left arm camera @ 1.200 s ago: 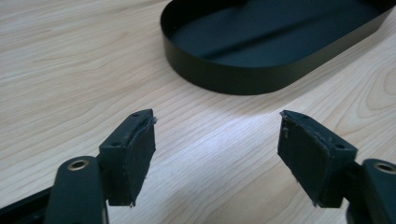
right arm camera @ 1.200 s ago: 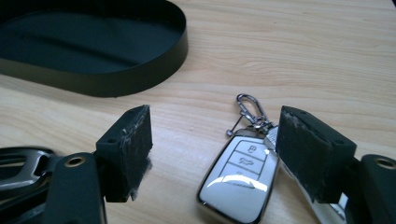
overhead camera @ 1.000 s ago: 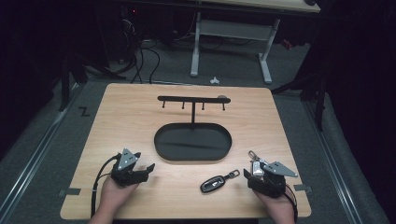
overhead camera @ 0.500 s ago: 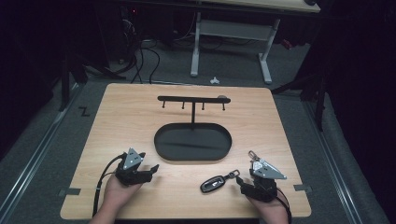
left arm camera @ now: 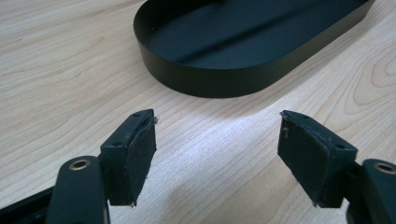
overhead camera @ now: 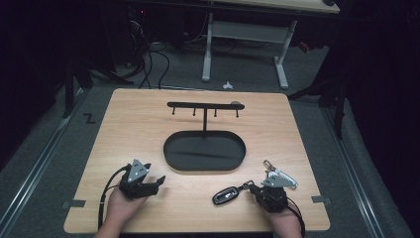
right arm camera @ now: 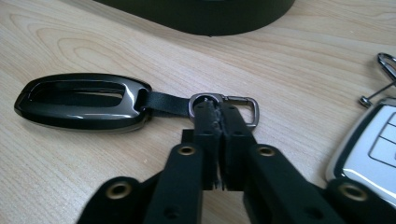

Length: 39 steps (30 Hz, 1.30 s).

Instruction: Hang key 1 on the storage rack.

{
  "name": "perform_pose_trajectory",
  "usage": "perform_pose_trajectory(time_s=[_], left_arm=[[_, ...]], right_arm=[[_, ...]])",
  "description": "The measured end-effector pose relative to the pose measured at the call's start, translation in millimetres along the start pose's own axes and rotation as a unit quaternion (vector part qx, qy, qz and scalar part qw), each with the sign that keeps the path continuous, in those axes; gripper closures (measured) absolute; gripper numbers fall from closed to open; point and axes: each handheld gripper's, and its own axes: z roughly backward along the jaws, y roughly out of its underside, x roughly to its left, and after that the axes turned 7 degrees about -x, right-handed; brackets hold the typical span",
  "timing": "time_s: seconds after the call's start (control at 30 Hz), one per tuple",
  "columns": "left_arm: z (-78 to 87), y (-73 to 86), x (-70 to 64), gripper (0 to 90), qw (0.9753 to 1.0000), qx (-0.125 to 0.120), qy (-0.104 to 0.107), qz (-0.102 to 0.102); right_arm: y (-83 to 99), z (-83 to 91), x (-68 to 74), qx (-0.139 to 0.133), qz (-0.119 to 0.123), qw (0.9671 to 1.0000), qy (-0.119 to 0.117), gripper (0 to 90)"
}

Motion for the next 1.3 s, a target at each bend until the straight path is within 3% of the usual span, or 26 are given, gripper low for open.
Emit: perform_pose_trajectory(time_s=[0.37, 0.73, 0.83, 0.9, 0.97, 1.03, 1.07, 1.1, 1.2, 1.3], left_arm=[[9.9, 6.1, 2.9, 28.9, 0.9999, 0.004, -0.012, 0.002], [40.7, 20.3, 10.4, 29.2, 0.999, -0.001, -0.039, 0.02], [43.4, 21.2, 11.6, 29.2, 0.9989, -0.002, -0.041, 0.024], [43.4, 20.6, 12.0, 29.3, 0.9989, -0.004, -0.04, 0.024], [38.7, 17.9, 11.4, 29.3, 0.9991, -0.005, -0.035, 0.022], [35.0, 16.0, 10.2, 29.3, 0.9992, -0.004, -0.034, 0.017], [29.5, 12.4, 7.3, 28.8, 0.9991, -0.001, -0.041, 0.006], [26.3, 9.5, 5.4, 28.6, 0.9991, -0.002, -0.042, 0.001], [20.6, 4.1, 1.9, 28.4, 0.9992, -0.006, -0.038, -0.006], [16.9, 2.7, 0.6, 28.4, 0.9994, -0.005, -0.033, -0.008]], right_arm=[[-5.3, -13.8, 0.8, 0.018, 0.009, 0.9998, 0.005, 90.0], [-25.0, -40.4, 1.9, 0.025, 0.021, 0.9995, -0.005, 90.0], [-27.3, -43.2, 3.1, 0.024, 0.023, 0.9994, -0.003, 90.0], [-29.5, -38.7, 5.0, 0.01, 0.022, 0.9997, -0.001, 90.0], [-31.4, -25.6, 16.2, -0.013, 0.028, 0.9994, -0.015, 90.0], [-31.2, -21.3, 22.3, -0.017, 0.034, 0.999, -0.024, 90.0], [-29.7, -14.3, 37.4, -0.021, 0.047, 0.998, -0.037, 90.0], [-28.9, -12.9, 41.9, -0.023, 0.049, 0.9976, -0.043, 90.0], [-22.9, -10.6, 62.0, -0.015, 0.064, 0.996, -0.06, 90.0], [-18.9, -10.9, 68.4, -0.007, 0.066, 0.9956, -0.066, 90.0]])
